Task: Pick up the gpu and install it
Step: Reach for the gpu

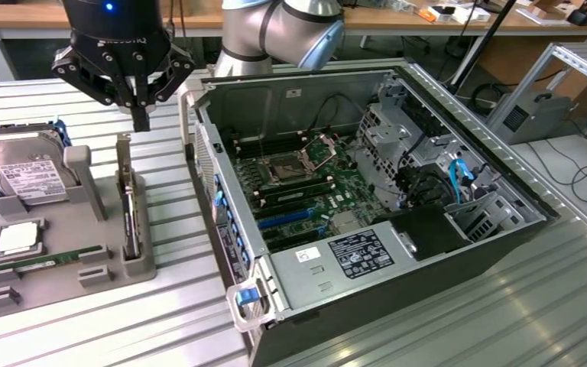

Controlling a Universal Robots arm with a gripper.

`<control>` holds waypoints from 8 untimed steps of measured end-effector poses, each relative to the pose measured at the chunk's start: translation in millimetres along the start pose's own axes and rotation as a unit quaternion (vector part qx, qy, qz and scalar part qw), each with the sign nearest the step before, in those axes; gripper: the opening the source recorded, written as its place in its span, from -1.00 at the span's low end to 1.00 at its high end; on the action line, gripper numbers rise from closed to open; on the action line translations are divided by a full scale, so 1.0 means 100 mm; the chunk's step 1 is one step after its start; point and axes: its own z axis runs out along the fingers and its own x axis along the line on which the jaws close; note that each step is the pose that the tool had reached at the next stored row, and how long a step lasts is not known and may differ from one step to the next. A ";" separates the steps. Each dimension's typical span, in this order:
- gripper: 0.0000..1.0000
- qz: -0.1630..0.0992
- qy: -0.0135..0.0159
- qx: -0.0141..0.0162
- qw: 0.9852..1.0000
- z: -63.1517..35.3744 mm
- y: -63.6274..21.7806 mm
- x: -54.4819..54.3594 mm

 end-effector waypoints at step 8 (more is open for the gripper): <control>-0.79 0.000 0.000 0.000 1.000 -0.001 -0.003 0.04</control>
